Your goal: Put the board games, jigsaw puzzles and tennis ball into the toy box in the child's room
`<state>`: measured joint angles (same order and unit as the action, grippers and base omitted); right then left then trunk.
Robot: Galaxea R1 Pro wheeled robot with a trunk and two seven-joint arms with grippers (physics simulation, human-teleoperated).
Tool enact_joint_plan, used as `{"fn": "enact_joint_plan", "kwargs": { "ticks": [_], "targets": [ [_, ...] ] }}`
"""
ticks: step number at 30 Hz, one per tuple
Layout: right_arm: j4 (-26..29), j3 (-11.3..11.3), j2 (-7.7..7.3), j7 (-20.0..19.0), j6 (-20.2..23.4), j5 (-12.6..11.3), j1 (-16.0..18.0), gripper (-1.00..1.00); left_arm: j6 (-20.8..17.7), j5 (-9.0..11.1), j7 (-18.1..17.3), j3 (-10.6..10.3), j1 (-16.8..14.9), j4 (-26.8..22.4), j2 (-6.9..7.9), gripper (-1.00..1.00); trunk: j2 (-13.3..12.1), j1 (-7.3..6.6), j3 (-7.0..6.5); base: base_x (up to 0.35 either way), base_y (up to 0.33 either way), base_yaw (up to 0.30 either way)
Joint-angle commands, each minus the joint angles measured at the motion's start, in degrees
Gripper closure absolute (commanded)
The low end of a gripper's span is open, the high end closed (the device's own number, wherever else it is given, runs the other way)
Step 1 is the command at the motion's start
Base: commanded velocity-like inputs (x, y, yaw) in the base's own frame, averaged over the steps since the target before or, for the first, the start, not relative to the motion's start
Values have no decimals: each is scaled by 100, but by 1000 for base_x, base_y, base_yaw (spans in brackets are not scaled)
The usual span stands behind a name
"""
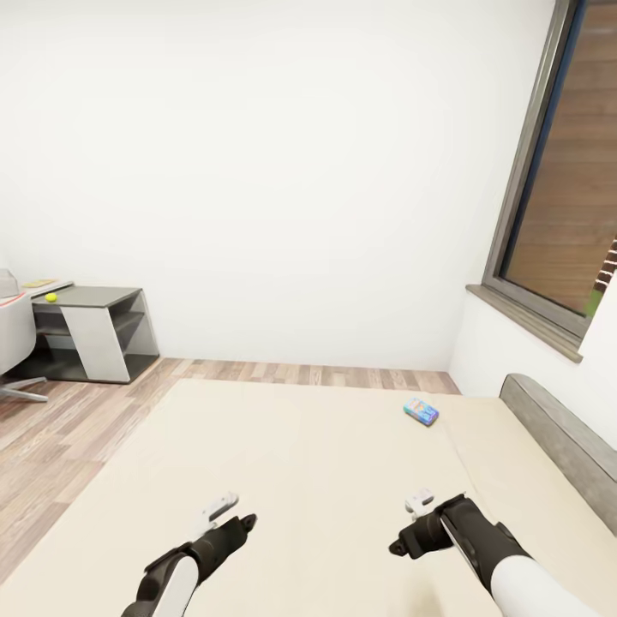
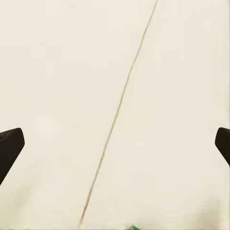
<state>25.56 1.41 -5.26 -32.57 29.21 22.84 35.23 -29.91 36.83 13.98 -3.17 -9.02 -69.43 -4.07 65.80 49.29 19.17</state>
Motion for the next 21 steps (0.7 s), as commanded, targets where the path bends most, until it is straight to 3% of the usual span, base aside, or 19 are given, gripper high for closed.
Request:
{"fn": "enact_joint_plan", "kwargs": {
  "ticks": [1,5,6,10,18,21],
  "targets": [
    [40,2,-31,-175,78,39,-2,-100,-161,100,-40,-9,-14,-7,3,-100,-37,-22,-11,0,0,0],
    [181,-16,-106,-575,225,45,-20,-100,-497,193,-382,-17,-40,6,19,-100,-197,-110,-83,0,0,0],
    [298,-23,-186,-848,309,77,-55,-100,-692,234,-734,-22,-72,102,56,-100,-237,-132,-101,0,0,0],
    [358,-22,-277,-1014,354,92,-95,-100,-803,251,-994,-26,-148,283,77,-100,-398,-220,-173,0,0,0],
    [393,-25,-411,-1188,397,66,-151,-100,-1112,247,-1265,-41,-537,1087,86,-100,-719,-396,-316,0,0,0],
    [388,-22,-412,-1189,399,65,-158,-100,-1125,247,-1269,-40,-557,1126,89,-100,-839,-461,-370,0,0,0]
  ]
}}
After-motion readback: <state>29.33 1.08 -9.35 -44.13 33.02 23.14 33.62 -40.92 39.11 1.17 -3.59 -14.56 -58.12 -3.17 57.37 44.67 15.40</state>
